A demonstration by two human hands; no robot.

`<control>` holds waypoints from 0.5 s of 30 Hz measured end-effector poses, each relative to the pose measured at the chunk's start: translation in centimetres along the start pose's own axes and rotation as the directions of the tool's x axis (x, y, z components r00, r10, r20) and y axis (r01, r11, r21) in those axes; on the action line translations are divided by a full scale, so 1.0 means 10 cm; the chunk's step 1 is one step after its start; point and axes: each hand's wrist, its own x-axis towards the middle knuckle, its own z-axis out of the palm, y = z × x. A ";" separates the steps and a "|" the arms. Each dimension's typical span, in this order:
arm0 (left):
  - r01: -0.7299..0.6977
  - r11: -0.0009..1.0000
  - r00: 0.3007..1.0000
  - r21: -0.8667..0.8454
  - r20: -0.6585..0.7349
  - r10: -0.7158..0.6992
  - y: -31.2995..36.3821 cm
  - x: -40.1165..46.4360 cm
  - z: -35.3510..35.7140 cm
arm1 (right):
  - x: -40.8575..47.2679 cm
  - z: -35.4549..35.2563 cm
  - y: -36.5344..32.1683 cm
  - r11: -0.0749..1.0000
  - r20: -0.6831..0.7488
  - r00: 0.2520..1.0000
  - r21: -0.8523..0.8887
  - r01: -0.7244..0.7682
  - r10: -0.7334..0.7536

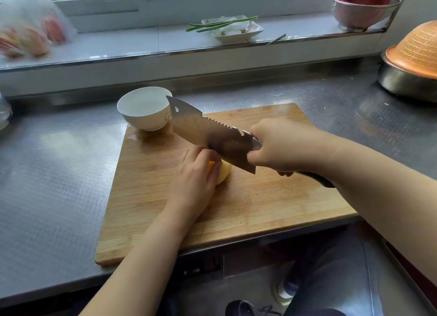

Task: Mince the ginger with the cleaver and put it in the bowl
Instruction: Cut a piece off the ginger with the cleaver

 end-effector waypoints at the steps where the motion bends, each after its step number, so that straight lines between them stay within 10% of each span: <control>1: -0.004 1.000 1.000 0.005 -0.005 0.004 0.00 0.00 0.00 | 0.01 0.00 -0.01 1.000 0.009 1.000 -0.007 -0.002 0.002; 15: -0.004 0.996 0.997 -0.094 -0.076 -0.003 -0.03 -0.01 0.02 | 0.20 0.18 -0.05 0.999 0.093 0.995 -0.042 -0.032 0.036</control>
